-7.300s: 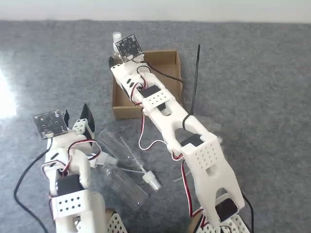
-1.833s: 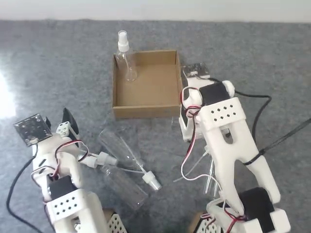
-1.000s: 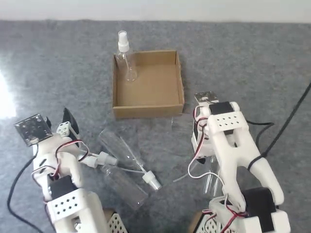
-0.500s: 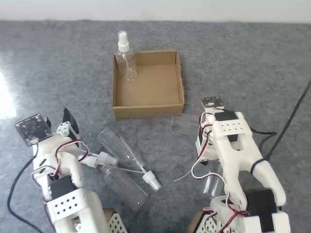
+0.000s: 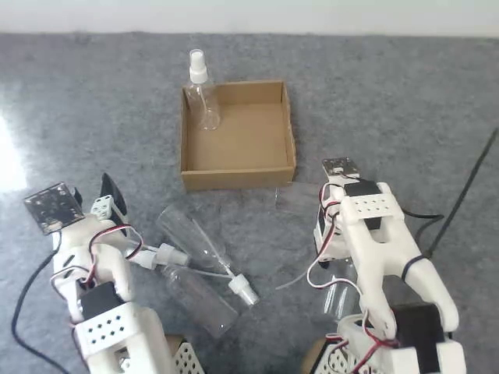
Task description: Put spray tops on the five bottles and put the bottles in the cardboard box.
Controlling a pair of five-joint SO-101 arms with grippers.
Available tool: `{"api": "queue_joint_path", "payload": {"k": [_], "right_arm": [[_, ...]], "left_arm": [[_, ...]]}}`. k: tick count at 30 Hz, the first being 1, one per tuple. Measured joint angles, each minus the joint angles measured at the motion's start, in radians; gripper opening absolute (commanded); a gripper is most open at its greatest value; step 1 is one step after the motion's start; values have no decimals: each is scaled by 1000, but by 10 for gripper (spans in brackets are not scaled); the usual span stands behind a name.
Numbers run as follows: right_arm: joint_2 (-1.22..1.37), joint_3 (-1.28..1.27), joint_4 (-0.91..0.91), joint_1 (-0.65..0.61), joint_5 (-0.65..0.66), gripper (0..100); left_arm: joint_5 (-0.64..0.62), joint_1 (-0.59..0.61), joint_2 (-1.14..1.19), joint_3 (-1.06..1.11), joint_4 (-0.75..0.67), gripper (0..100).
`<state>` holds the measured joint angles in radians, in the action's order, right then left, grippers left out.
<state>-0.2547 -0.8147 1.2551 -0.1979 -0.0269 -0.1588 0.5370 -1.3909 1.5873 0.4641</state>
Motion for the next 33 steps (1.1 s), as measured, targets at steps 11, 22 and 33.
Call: {"api": "queue_joint_path", "payload": {"k": [11,22,33], "right_arm": [[-236,0,0,-89,0,126],[-249,6,-23,-161,189,128],[-249,6,-78,-164,405,126]], "left_arm": [[0,0,0,0,0,187],[0,0,0,0,0,187],[0,0,0,0,0,187]]}}
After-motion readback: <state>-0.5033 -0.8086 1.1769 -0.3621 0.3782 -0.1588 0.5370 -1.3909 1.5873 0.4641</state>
